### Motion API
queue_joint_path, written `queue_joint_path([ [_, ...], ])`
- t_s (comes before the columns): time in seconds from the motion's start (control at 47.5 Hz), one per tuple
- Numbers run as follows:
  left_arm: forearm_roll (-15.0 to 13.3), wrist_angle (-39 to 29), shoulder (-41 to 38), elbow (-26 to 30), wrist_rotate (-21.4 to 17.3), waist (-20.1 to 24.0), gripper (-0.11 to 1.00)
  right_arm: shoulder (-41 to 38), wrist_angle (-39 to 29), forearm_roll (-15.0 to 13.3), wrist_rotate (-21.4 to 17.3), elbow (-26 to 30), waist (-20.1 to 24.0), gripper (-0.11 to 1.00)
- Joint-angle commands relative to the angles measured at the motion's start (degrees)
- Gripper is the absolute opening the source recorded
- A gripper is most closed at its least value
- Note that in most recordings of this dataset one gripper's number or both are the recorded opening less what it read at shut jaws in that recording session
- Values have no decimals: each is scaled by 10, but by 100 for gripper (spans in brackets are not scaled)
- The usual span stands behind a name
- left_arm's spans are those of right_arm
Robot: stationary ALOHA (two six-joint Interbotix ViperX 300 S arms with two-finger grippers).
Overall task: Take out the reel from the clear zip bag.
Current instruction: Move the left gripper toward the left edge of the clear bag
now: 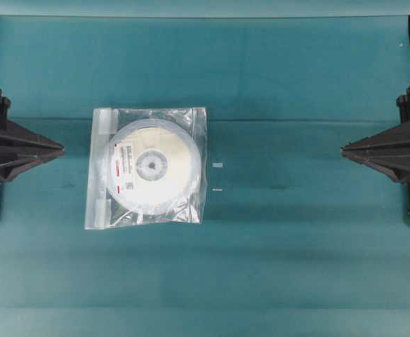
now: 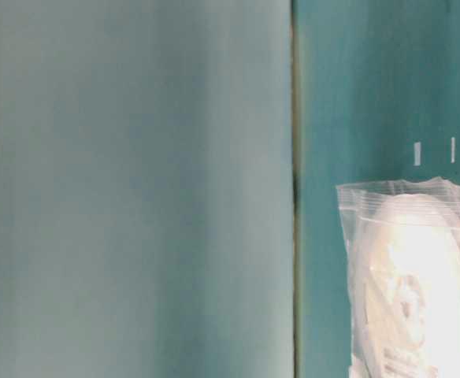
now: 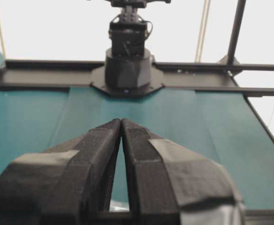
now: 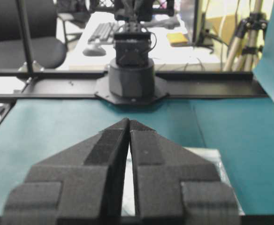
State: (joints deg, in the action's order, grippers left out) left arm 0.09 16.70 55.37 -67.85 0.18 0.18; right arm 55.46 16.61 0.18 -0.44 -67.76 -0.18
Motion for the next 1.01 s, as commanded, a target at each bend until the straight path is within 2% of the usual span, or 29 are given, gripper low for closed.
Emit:
queue_joint_path([
  [0.0,6,4,-17,28,35,-3,14,-8,4,3,-6,14,7,10],
  [0.042,6,6,-26,35,66,-2,12,-12,4,23,-14,17,11,10],
  [0.084,7,7,-34,40,93,-3,6,-16,4,44,-29,18,11,5],
  [0.168,9,10,-47,43,146,-4,-3,-30,4,70,-67,19,11,0],
  [0.421,10,4,-76,30,294,6,-4,-83,7,83,-160,24,6,0],
  [0.547,10,-4,-91,4,388,36,-4,-115,8,93,-201,25,3,0],
  [0.695,10,-32,-111,-30,494,83,-4,-157,9,94,-230,31,3,0],
  [0.779,10,-65,-127,-44,530,104,-4,-178,11,94,-234,37,3,0],
  [0.989,10,-134,-184,-52,536,114,-4,-226,16,95,-236,51,-4,0],
])
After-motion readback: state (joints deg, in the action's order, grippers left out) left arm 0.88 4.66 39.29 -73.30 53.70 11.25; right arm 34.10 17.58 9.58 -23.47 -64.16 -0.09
